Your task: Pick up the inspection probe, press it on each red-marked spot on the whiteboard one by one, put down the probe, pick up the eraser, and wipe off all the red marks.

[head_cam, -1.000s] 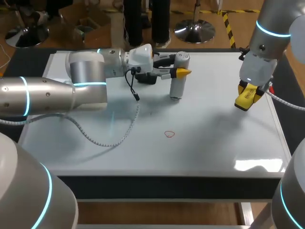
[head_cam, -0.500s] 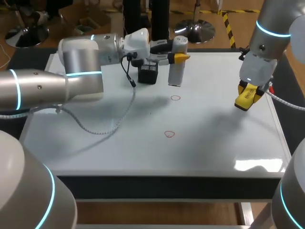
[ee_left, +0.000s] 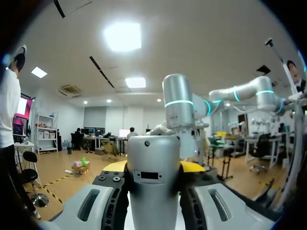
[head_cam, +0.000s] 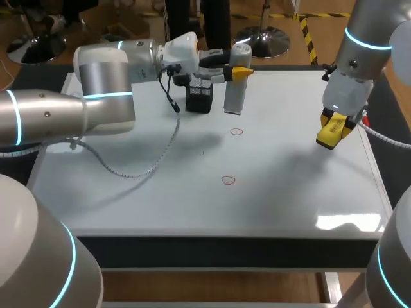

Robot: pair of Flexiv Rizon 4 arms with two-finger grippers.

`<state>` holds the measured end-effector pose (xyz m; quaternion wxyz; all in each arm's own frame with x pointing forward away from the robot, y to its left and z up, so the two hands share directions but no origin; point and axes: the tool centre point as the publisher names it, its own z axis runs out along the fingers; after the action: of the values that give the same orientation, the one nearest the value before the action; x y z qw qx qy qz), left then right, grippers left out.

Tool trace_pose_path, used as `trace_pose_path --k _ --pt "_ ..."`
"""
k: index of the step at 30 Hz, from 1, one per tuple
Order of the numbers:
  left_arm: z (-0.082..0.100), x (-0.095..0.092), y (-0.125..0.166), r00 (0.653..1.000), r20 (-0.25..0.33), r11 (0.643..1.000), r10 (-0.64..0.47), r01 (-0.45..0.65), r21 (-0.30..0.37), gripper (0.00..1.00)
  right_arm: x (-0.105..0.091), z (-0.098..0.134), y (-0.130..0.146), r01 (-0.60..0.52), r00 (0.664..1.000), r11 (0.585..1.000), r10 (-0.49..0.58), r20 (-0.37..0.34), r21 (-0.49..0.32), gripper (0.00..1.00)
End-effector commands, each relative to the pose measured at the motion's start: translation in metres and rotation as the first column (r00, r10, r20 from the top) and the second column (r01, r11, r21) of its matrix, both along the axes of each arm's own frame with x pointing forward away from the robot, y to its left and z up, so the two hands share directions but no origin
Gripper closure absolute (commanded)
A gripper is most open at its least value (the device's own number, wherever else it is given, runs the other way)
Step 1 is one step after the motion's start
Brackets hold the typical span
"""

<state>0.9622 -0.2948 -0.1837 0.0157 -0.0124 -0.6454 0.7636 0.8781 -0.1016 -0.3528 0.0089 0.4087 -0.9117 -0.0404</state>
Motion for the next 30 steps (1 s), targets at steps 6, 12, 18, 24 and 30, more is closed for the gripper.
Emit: trace_pose_path --k 6,12,18,24,30 --pt "0.002 0.0 0.001 1.0 -0.001 1.0 0.0 0.0 0.003 1.0 0.001 0.001 0.0 -0.002 1.0 1.0 0.002 -0.001 -0.003 1.0" --pt "0.007 0.001 0.005 1.0 0.008 1.0 0.004 -0.004 0.013 1.0 0.001 0.001 0.0 -0.002 1.0 1.0 0.002 -0.001 -0.003 1.0" --pt "0.02 0.02 -0.001 0.999 0.043 1.0 0.007 -0.007 0.011 1.0 0.001 0.001 0.0 -0.002 1.0 1.0 0.002 -0.001 -0.003 1.0" --pt "0.028 0.043 -0.011 0.999 0.038 1.0 0.013 -0.013 -0.004 1.0 0.001 0.001 0.0 -0.002 1.0 1.0 0.002 -0.001 -0.003 1.0" --pt "0.038 0.064 -0.023 0.999 0.048 1.0 0.017 -0.016 -0.007 1.0 0.001 0.001 0.0 -0.002 1.0 1.0 0.002 -0.001 -0.003 1.0"
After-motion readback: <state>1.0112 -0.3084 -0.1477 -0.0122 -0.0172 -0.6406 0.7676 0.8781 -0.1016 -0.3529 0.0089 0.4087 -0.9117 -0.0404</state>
